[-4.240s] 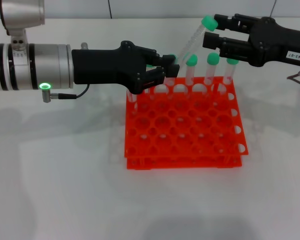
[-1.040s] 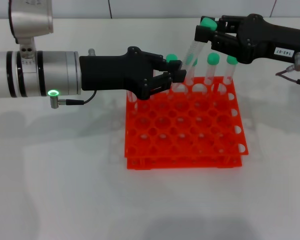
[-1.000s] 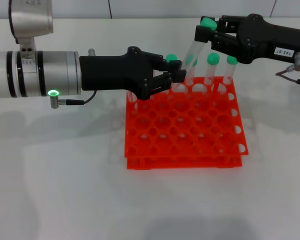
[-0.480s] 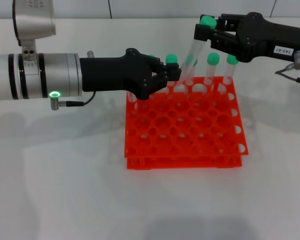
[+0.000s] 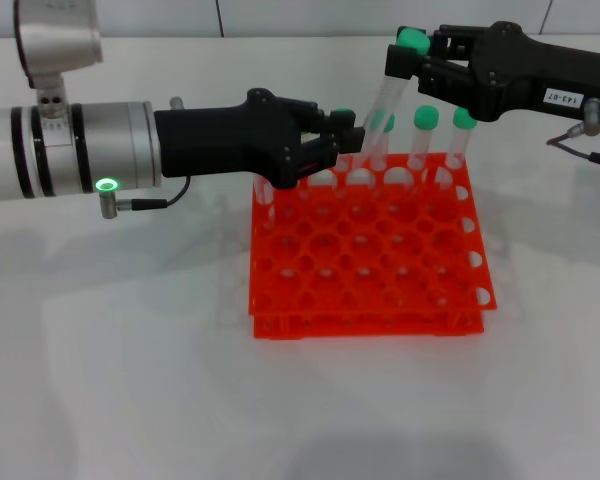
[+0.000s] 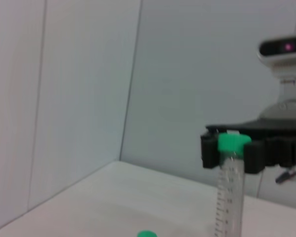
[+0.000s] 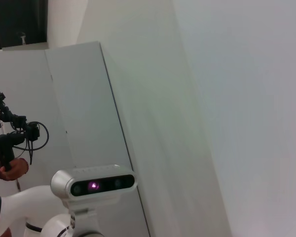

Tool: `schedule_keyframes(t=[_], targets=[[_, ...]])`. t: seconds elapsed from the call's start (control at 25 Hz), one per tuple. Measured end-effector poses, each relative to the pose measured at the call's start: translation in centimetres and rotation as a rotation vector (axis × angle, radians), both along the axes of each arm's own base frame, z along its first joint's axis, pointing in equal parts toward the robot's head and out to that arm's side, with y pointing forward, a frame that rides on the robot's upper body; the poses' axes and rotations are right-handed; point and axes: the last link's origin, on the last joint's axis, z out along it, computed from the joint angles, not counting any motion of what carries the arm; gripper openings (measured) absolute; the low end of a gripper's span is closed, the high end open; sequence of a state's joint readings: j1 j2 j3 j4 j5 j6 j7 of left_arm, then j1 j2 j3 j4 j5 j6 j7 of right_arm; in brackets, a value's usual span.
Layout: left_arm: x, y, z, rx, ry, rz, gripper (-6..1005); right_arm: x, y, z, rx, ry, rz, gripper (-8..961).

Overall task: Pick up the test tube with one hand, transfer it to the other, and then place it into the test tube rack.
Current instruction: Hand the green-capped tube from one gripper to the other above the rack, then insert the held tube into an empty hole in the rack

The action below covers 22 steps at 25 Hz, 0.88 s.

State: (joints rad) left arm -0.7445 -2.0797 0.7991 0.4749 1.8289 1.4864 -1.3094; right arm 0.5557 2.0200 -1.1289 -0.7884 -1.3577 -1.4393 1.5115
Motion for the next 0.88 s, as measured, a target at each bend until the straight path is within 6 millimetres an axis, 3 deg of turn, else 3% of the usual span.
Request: schedule_keyframes(t=[0.2,0.52,0.88], targets=[[0.0,0.3,0.6,-0.010,-0.031,0.055,202,0.1,0.0,0.1,0.005,0.001,-0.004,265],[-0.3,0.5,2.0,-0.042,0.006,0.116,560,0.6,-0.1,0.2,0.011,-0.003,-0.017,265],[-3.9,-1.8,7.6,-0.020,0.074,0.246,812,1.9,-0.6,-0.2,0.012,-0.008,-0.048,265]])
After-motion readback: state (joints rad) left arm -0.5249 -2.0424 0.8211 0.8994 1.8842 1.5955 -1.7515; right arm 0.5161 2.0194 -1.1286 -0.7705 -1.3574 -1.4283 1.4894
